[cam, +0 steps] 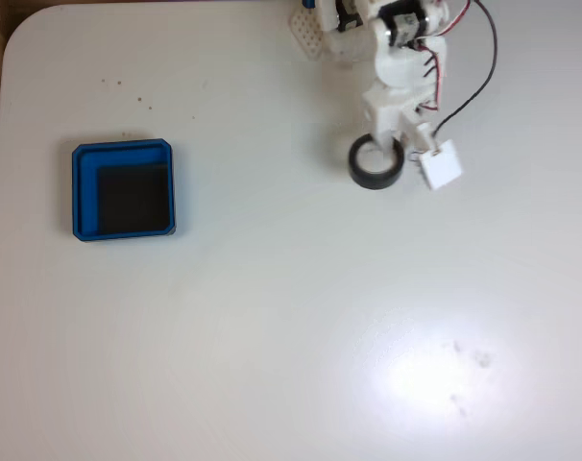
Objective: Pick the black tape roll and drop it in the blue box
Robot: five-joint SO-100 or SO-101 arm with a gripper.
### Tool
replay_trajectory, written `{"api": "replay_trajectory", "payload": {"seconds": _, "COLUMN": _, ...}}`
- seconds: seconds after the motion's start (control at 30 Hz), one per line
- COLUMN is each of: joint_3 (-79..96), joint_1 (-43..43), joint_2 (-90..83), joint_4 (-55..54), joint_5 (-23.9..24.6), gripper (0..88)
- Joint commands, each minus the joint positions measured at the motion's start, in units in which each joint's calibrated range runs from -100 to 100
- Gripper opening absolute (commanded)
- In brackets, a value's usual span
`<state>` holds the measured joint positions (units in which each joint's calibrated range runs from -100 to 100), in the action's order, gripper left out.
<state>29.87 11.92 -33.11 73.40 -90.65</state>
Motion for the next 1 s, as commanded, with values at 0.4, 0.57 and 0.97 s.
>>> {"api": "replay_trajectory", "payload": {"seconds": 0.4, "joint_3": -65.9, "joint_1": -46.0, "joint_2": 34.9, "joint_4": 7.0, "joint_5": 0.2, "gripper": 0.7}}
{"api": "replay_trajectory", "payload": {"seconds": 0.57, "joint_3": -73.4, "joint_1": -53.2, "joint_2": 42.3, "joint_4": 7.0, "joint_5": 0.2, "gripper": 0.7}}
{"api": "replay_trajectory", "payload": {"seconds": 0.97, "joint_3": -75.6, "joint_1": -59.5, "joint_2": 47.8, "joint_4": 21.7, "joint_5": 0.2, "gripper": 0.7}}
